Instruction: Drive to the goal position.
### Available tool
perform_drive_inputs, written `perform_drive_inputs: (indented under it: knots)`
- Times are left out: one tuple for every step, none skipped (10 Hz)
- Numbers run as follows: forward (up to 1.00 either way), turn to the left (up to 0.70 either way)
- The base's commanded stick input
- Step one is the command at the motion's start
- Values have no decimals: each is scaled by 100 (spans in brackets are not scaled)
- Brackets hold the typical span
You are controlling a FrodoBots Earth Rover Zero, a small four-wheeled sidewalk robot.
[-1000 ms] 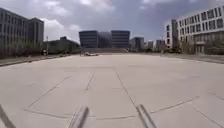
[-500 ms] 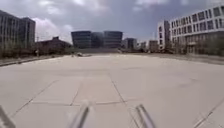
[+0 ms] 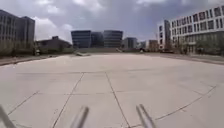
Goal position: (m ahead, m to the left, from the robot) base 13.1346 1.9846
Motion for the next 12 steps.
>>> perform_drive_inputs:
  knots:
    - [100,-36]
    - [100,-20]
    - [100,4]
    - [100,4]
    - [100,4]
    - [100,4]
    - [100,4]
    - [100,4]
    - [100,4]
    - [100,4]
    - [100,4]
    - [100,4]
